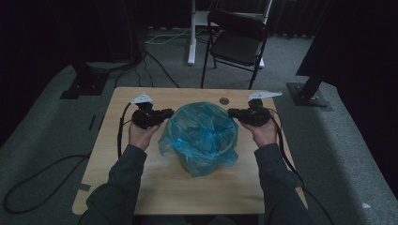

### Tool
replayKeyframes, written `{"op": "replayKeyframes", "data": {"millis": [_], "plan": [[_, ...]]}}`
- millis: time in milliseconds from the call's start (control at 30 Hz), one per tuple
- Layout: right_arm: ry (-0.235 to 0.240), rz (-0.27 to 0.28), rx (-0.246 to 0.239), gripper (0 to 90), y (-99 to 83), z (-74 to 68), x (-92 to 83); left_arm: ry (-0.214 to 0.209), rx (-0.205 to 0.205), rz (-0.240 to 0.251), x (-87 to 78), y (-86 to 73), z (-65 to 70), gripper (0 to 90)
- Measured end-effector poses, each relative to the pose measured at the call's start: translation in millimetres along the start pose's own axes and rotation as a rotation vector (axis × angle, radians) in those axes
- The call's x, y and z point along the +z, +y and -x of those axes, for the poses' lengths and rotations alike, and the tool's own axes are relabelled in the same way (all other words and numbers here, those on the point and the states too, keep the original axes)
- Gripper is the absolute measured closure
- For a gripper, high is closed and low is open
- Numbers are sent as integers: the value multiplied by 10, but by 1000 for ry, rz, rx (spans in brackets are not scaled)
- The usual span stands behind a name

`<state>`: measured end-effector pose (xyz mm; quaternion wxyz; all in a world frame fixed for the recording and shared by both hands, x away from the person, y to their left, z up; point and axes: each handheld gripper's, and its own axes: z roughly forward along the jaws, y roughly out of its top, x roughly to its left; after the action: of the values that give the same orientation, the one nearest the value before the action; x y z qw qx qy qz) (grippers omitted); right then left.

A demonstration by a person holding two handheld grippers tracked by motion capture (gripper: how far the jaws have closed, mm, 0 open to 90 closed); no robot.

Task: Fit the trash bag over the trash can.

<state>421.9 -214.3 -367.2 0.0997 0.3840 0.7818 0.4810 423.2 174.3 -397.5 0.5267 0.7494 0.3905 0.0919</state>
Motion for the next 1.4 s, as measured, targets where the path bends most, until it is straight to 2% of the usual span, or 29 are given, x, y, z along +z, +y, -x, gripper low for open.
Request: {"op": "replayKeyframes", "data": {"millis": [33, 100, 267, 367, 467, 600, 700, 733, 867, 1067, 1167, 1200, 1233, 1400], "plan": [[1, 4, 0, 887, 3, 1, -7, -1, 0, 2, -12, -1, 3, 781], [-7, -1, 3, 899, 8, 9, -18, -1, 0, 10, -54, -8, 18, 775], [-44, -30, -1, 900, -4, 22, -20, -1, 29, 33, -242, -33, 117, 750], [-48, -33, -2, 900, -22, 22, -27, -21, 50, 39, -364, -47, 198, 739], [-49, -33, -6, 900, -24, 14, -31, -55, 91, 29, -472, -66, 336, 717], [-52, -30, -6, 899, -22, 1, -26, -113, 118, 23, -520, -66, 481, 650], [-53, -30, -6, 898, -23, -1, -28, -163, 135, 15, -520, -66, 562, 620], [-53, -31, -7, 898, -24, -1, -29, -202, 140, 11, -513, -70, 590, 604], [-51, -30, -10, 897, -26, 1, -33, -261, 164, -9, -479, -96, 679, 562], [-51, -32, -11, 893, -30, 3, -35, -287, 189, -57, -428, -158, 768, 536], [-52, -34, -13, 891, -32, 2, -37, -286, 200, -74, -434, -203, 804, 576], [-52, -35, -14, 890, -31, 4, -36, -277, 206, -78, -443, -225, 821, 639], [-52, -35, -14, 890, -31, 4, -36, -276, 212, -79, -451, -238, 827, 639], [-53, -36, -14, 889, -31, 8, -37, -286, 226, -60, -539, -330, 848, 802]]}}
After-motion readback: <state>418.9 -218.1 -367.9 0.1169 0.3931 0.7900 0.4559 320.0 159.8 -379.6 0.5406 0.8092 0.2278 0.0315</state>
